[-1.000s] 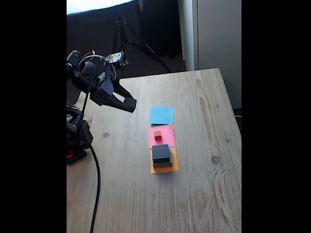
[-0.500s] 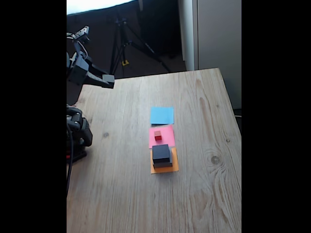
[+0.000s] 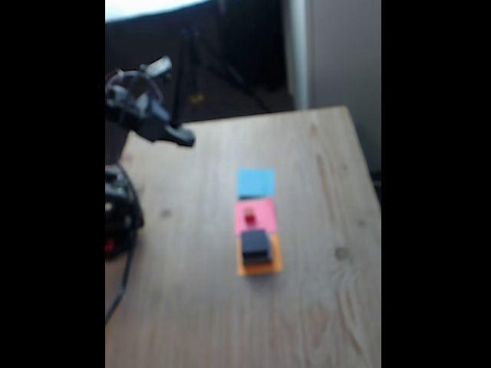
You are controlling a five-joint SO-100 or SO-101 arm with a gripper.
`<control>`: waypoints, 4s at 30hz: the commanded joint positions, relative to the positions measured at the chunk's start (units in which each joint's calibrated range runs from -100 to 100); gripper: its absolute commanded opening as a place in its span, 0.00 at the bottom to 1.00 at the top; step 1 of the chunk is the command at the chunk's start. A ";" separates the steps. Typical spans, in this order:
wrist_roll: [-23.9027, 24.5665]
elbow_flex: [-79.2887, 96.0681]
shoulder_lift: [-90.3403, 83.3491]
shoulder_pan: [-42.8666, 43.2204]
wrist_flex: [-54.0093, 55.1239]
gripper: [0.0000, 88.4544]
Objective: Tower of hanoi
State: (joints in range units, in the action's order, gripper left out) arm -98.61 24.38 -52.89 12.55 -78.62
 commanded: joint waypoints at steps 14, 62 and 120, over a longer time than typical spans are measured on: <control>-1.39 47.35 5.80 2.71 65.96 0.03; -1.39 42.80 69.01 6.89 132.16 0.01; -0.05 23.07 6.86 3.63 33.58 0.00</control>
State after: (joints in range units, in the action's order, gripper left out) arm -99.13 63.32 -42.28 17.81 -24.26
